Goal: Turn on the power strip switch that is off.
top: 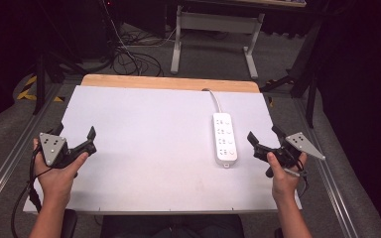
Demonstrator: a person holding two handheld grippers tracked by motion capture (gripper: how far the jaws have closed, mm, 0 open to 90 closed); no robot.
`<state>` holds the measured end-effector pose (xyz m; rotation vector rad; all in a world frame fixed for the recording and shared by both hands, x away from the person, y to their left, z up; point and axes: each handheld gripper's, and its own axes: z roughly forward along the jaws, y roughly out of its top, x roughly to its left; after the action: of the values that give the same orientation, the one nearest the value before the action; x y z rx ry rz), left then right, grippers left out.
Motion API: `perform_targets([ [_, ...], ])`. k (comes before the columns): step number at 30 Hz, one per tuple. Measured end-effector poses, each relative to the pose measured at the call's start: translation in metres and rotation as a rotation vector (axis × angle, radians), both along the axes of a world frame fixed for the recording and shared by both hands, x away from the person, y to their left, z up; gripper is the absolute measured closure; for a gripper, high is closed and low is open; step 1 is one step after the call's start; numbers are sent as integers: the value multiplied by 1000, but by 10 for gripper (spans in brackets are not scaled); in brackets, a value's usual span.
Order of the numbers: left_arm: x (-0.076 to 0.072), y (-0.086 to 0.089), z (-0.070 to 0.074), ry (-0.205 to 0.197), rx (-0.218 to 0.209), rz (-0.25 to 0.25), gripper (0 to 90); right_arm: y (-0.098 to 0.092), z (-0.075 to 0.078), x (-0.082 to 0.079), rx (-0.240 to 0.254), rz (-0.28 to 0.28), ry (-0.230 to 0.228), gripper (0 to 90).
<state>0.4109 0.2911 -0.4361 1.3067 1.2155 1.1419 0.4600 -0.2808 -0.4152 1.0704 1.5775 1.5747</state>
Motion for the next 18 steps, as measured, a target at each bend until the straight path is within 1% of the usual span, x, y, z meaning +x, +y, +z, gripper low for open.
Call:
perform_targets([
  [2,0,1,0,5,-12,8,37,-1,0,0,6,-2,0,15],
  [5,0,1,0,2,-18,14,21,-2,-1,0,17,-5,1,15],
  [8,0,1,0,4,-16,13,15,-4,-1,0,23,-9,-5,15],
  [10,0,0,0,6,-16,8,14,-4,-1,0,30,-13,-1,15],
  [18,0,1,0,8,-15,6,13,-5,0,-1,33,-20,-16,15],
])
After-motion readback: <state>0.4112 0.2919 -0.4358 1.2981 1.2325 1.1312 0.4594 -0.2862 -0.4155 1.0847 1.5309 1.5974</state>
